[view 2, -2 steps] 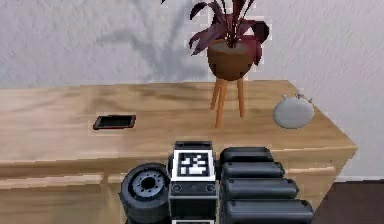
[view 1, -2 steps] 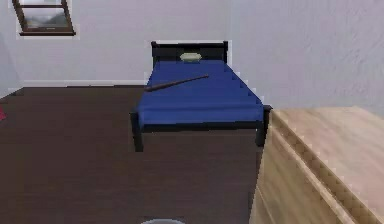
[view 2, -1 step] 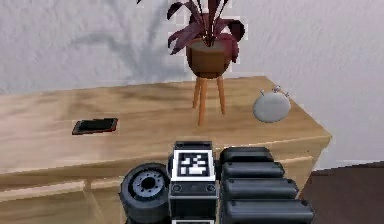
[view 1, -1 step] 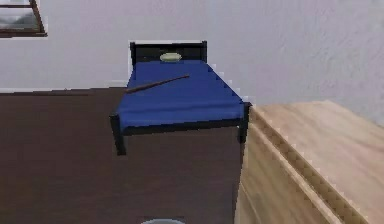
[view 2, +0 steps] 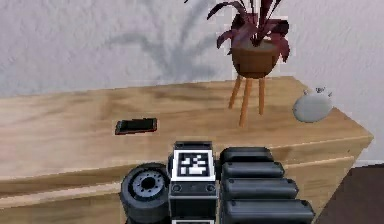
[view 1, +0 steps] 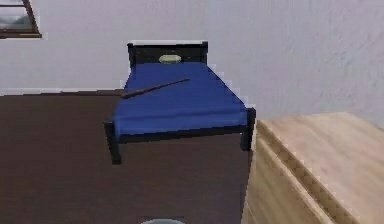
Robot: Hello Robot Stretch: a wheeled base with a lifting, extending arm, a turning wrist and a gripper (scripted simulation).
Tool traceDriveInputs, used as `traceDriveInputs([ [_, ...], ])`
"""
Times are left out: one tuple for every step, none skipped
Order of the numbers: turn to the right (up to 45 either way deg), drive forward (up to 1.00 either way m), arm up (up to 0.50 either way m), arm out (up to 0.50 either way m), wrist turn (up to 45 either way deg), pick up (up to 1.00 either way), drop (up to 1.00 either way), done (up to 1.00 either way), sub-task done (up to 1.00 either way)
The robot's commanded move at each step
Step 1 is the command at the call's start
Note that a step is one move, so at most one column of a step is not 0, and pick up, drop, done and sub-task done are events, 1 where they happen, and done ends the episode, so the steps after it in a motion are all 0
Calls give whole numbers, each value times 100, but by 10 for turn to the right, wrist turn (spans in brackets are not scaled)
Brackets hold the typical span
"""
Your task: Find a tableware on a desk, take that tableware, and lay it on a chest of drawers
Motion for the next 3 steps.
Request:
traceDriveInputs([
  [-270, 0, 0, 0, 0, 0, 0, 0, 0],
  [0, 0, 0, 32, 0, 0, 0, 0, 0],
  [0, 0, 0, 0, 450, 0, 0, 0, 0],
])
